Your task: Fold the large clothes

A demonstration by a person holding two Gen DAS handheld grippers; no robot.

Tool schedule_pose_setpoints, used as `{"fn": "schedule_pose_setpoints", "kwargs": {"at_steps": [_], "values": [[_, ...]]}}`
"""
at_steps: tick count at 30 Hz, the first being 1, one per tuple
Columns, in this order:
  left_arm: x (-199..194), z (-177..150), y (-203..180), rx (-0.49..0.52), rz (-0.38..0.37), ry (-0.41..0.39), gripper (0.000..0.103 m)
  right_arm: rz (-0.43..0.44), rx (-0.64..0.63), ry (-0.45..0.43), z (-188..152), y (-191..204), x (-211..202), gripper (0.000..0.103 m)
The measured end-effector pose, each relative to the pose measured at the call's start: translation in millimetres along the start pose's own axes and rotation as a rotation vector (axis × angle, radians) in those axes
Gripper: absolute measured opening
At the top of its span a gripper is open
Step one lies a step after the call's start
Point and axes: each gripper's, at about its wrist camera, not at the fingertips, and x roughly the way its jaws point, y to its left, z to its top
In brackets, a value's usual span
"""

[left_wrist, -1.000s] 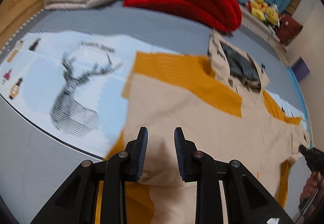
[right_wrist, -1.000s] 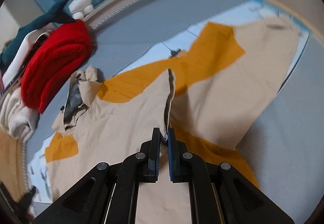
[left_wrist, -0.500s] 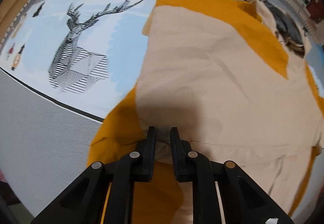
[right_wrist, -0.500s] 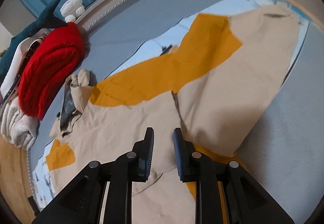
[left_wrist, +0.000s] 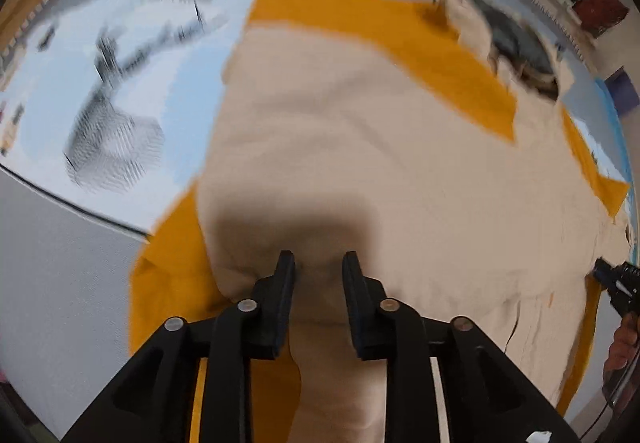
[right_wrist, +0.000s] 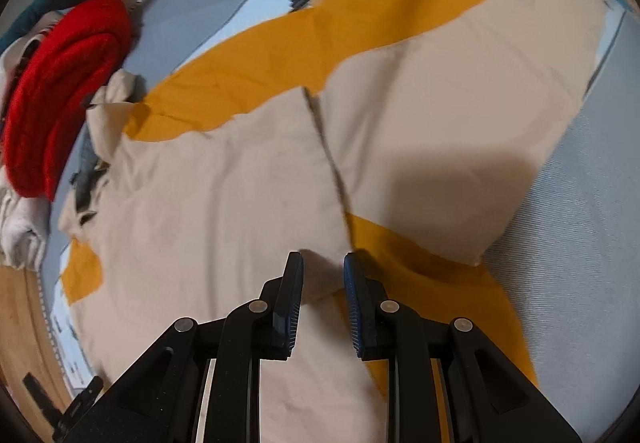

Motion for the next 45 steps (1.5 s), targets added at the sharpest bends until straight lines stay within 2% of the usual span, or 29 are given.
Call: {"fn": "schedule_pose_setpoints", "kwargs": {"at_steps": [2, 6, 9, 11, 13, 18, 26, 30, 39, 41, 43, 45], "values": [[9, -3, 8, -0.033, 0.001, 0.037, 0.023, 0.013, 0.007, -0.016, 1, -1, -4, 0.023], [-5, -1, -5, 0.012, -0.002, -0.021, 0.025, 0.051, -0.020, -0.071, 2, 6, -16, 0.023], [1, -3, -8, 0.028, -0.004, -0.007, 0.028, 0.092, -0.003, -0.047, 1, 4, -10, 0.023], [8, -4, -4, 0.018, 0.004, 0.024, 0.028, 0.068, 0.025, -0.016, 0, -3, -2, 0.023], [2, -4, -3, 0.023, 0.013, 0.016, 0.028, 0.044, 0.045, -0.018, 0, -8, -3, 0.023], [-21, -4, -15, 0.092, 0.031, -0.068, 0.028, 0.034, 0.029, -0.100, 7, -12, -27, 0.023], [-34, -17, -50, 0.196, 0.068, -0.140, 0.029, 0.019, -0.053, -0.215, 9, -10, -62, 0.024], [-40, -22, -58, 0.216, 0.059, -0.153, 0.029, -0.006, -0.100, -0.280, 15, -17, -79, 0.024], [-41, -24, -65, 0.228, 0.048, -0.158, 0.029, -0.040, 0.007, -0.428, 56, -100, -120, 0.024], [-41, -24, -66, 0.229, 0.045, -0.159, 0.029, -0.020, 0.040, -0.449, 67, -129, -124, 0.022], [-40, -23, -68, 0.232, 0.041, -0.157, 0.029, -0.031, 0.061, -0.466, 77, -153, -128, 0.015], [-41, -22, -70, 0.236, 0.038, -0.157, 0.029, -0.048, 0.090, -0.485, 89, -180, -132, 0.015]]}}
